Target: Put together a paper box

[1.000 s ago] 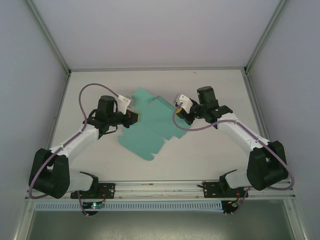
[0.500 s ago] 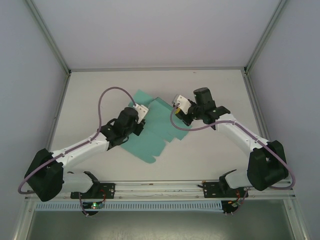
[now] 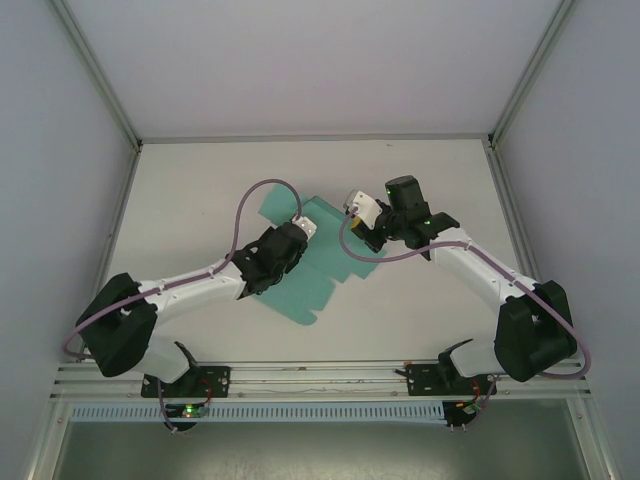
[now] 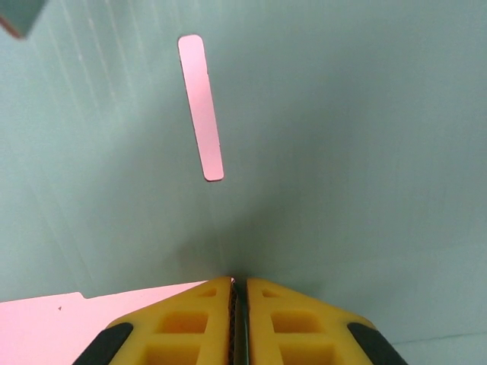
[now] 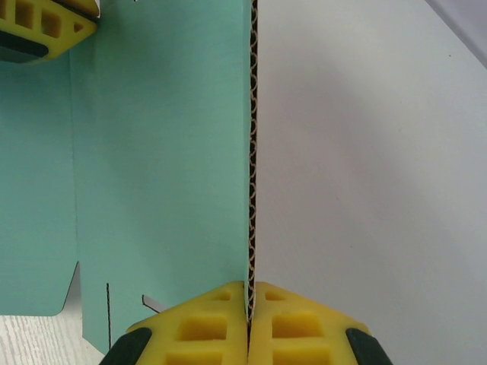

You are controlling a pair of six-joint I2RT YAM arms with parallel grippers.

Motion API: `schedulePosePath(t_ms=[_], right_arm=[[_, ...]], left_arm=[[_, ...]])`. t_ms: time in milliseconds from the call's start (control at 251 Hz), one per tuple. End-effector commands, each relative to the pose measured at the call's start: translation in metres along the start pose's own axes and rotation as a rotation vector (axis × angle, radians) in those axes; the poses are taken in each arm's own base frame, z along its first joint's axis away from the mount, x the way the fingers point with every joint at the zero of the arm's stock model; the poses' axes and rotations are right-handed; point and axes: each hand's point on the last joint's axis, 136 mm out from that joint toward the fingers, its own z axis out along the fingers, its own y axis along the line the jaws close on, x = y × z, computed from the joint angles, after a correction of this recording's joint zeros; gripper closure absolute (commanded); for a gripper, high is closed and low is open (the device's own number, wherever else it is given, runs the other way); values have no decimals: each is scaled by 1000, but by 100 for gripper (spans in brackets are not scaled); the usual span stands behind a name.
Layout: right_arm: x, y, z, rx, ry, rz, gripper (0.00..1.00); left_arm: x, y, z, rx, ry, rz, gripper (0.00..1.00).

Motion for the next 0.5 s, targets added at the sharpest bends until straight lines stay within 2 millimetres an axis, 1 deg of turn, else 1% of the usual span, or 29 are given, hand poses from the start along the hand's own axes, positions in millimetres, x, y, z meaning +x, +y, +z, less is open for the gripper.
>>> schedulePosePath(t_ms=[0,40,76,132,164,211,239,307,339,387,427,499], right_arm=[[-17,1,-4,-7,-66,-1,100],[-17,2,-4,-14,-70,0,100],[-17,2,-5,-20,-74,2,100],[-18,4,-5,-33,-79,-5,100],[-19,6,-6,-45,-82,-7,100],[-18,10,-6,-65,-83,-13,100],[-19,12,-7,-76,-86,-15,100],[-20,16,-7,-98,-91,-21,100],[-20,17,-8,-109,-94,-23,100],[-21,21,-8,-130,-97,-25,100],[-23,23,-9,-144,-102,-28,100],[-24,25,-8,-159,-104,-27,100]], left_arm=[[-5,5,-9,-6,-59,-35,81],[-2,7,-11,20,-62,-78,80],[1,9,-13,61,-67,-131,73],[5,10,-16,139,-79,-204,69],[5,13,-19,168,-98,-247,63],[7,17,-23,206,-123,-299,58],[7,21,-26,228,-141,-331,53],[5,25,-33,282,-179,-370,52],[5,24,-37,309,-193,-374,49],[4,23,-41,344,-207,-372,47],[6,24,-42,363,-210,-384,44],[10,25,-40,390,-191,-408,43]])
